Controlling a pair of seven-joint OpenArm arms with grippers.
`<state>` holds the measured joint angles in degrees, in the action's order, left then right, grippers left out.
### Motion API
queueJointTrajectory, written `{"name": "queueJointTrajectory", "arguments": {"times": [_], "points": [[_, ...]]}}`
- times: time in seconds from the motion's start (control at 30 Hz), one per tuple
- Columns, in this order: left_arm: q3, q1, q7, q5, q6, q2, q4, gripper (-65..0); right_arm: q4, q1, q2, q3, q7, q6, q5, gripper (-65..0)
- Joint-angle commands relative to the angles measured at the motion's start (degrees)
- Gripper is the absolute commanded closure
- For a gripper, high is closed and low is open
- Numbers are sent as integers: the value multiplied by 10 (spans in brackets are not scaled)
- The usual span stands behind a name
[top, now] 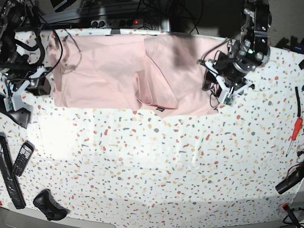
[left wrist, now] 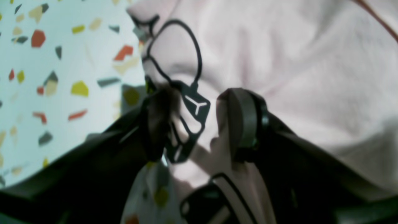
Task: Fold the T-shirt properly
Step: 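Fold the band end with the left gripper toward the shirt middle, then release the folded end and raise the left gripper away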
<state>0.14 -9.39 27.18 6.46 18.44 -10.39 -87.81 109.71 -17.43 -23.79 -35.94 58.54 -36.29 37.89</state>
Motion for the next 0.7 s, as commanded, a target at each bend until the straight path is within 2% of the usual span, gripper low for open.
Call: {"name": "queueJointTrajectory", "arguments": {"times": [0.0,0.1,0.27,0.43,0.5,0.67], "points": [[-2,9,-4,-8,-14,-14,6,-294,-11,8,-8,-4,-9,-1,8,-137],[-2,13,-10,-3,-14,-37,17,-294,-63,23,-8,-4,-6,-2,8,-142],[-2,13,-11,-2,-14,-62,17,-294,-98,45,-8,-4,-7,-4,17,-238],[-2,10,-1,32,-14,-76,-5,-294,-98,44,-8,-4,-7,-4,34,-240],[-2,9,17,43,-13,-77,-35,-294,-98,44,-8,-4,-7,-4,32,-240],[-1,5,21,63,-13,-77,-136,-294,-98,44,-8,-4,-6,-4,32,-240]]}}
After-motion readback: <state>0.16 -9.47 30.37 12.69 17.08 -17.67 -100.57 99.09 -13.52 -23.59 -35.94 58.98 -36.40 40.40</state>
